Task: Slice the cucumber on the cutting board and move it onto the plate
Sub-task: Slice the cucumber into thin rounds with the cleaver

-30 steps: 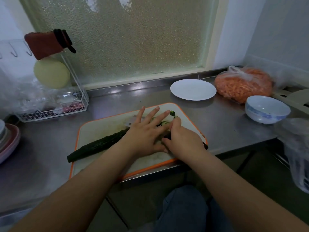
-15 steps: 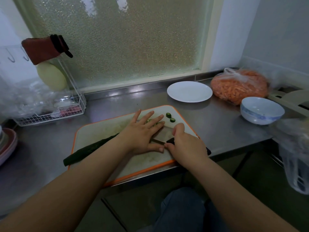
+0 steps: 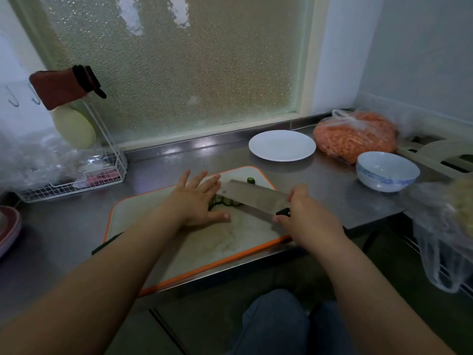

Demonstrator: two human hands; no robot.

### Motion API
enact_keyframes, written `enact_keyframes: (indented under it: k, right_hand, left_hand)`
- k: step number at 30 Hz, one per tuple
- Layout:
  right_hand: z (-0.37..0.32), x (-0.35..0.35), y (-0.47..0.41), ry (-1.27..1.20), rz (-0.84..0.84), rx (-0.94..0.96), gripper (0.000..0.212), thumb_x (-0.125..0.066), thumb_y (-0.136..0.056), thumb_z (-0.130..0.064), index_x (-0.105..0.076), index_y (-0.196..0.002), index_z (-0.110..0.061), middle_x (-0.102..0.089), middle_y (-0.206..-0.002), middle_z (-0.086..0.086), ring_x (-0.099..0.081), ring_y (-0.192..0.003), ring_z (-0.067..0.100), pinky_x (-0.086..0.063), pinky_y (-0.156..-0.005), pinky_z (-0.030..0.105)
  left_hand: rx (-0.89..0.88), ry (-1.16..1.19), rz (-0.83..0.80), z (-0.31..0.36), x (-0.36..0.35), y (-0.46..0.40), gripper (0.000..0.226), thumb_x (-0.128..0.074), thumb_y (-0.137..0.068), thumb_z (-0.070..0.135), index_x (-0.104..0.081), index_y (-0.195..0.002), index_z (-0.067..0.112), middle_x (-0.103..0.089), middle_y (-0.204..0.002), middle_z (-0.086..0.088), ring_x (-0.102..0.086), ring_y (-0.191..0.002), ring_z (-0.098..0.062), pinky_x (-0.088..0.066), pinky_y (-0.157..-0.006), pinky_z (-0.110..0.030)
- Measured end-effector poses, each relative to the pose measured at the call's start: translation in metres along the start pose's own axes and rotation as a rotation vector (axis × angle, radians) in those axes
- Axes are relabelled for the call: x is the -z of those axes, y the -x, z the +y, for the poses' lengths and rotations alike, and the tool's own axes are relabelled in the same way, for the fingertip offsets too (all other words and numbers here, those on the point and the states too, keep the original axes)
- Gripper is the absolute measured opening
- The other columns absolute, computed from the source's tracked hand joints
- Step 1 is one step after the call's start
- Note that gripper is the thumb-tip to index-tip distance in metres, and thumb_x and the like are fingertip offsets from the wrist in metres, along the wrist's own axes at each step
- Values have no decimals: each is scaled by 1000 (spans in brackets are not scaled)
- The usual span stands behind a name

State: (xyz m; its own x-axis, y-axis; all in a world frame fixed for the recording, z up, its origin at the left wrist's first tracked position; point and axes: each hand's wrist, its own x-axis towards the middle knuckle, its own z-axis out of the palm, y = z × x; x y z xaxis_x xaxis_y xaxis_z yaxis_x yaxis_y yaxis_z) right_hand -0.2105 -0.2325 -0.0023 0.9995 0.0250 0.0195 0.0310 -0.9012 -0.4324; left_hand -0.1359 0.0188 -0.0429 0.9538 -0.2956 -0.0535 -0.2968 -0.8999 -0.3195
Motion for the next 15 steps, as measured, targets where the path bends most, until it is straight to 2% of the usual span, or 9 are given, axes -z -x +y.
enact_keyframes:
  k: [2, 4, 7, 10, 13, 15]
  right_hand:
    - [1, 4, -1, -34, 20, -28, 44, -64, -87, -39, -37, -110, -13, -63, -108, 12, -61, -99, 33, -48, -80, 40]
    - [1, 5, -2, -83, 34, -53, 43, -61, -89, -40, -38, -112, -12, -62, -110, 12, -61, -100, 34, -47, -80, 40]
    - [-2, -2, -8, -207, 48, -62, 37, -53, -93, -41, -40, -115, -14, -63, -108, 10, -61, -101, 33, -48, -85, 43]
    - [-9, -9, -16, -347, 41, -35, 28, -44, -96, -40, -44, -114, -18, -69, -99, 9, -63, -96, 29, -50, -86, 44]
    - [-20, -12, -22, -451, 3, 43, 15, -38, -99, -34, -45, -104, -21, -69, -78, 3, -60, -68, 18, -52, -74, 39]
    - [-31, -15, -23, -469, -40, 86, 17, -38, -100, -32, -48, -101, -18, -64, -66, 0, -52, -53, 13, -49, -62, 34]
  left_hand:
    - [30, 99, -6, 0, 0, 0, 125, 23, -50, 91, -9, -152, 25, 5, -160, 8, 6, -147, -18, 9, -116, -52]
    - [68, 257, 52, -1, 6, 3, 105, 17, -65, 81, -20, -150, 31, -1, -160, 10, 2, -147, -16, 7, -116, -48]
    - [125, 412, 218, -6, 16, 9, 67, -4, -90, 56, -40, -142, 34, -19, -157, 11, -13, -144, -17, -5, -116, -42]
    - [155, 490, 199, -17, 18, 15, 43, -30, -100, 37, -42, -141, 28, -31, -151, 4, -24, -137, -24, -18, -111, -39]
    - [200, 638, 196, -34, 12, 33, 47, -52, -93, 31, -44, -138, 18, -41, -138, -7, -37, -129, -27, -28, -108, -36]
    - [259, 743, 129, -46, 9, 54, 49, -64, -85, 38, -47, -128, 19, -47, -121, -3, -50, -112, -22, -39, -93, -31]
